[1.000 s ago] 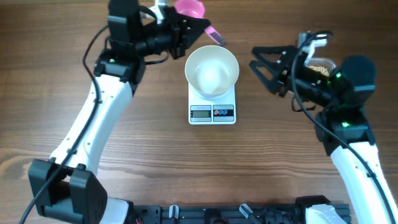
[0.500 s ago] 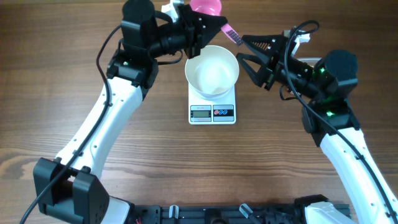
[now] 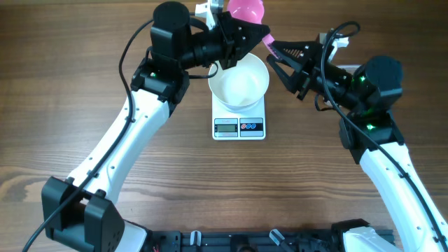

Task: Scoop item into bowl and weigh 150g on scale
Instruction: 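Grasp the pink scoop handle with the right gripper from the left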

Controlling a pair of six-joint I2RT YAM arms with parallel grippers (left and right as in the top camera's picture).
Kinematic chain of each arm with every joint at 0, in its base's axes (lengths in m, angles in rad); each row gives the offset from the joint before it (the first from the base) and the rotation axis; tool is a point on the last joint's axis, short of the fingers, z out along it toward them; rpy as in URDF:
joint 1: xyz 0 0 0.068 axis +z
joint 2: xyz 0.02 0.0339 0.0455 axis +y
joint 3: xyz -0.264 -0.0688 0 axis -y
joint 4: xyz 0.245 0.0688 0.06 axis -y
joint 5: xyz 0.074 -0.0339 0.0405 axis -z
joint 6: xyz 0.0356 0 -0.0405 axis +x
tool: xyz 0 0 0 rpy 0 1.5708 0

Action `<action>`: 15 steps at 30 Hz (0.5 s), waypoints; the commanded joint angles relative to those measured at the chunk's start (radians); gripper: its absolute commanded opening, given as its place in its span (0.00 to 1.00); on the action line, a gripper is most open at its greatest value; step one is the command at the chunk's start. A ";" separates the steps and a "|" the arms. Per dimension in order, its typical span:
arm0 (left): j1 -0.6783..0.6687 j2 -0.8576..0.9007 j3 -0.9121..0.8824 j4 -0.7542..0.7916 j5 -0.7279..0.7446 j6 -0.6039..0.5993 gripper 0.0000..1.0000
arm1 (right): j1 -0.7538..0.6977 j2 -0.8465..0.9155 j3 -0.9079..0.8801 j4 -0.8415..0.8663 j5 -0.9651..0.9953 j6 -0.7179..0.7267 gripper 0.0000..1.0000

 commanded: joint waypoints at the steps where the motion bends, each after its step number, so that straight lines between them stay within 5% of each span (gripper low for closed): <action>1: -0.011 -0.020 0.016 -0.006 -0.043 -0.029 0.04 | 0.004 0.010 0.016 0.010 0.049 0.000 0.36; 15: -0.035 -0.020 0.016 -0.056 -0.087 -0.063 0.04 | 0.004 0.011 0.016 0.013 0.072 -0.054 0.24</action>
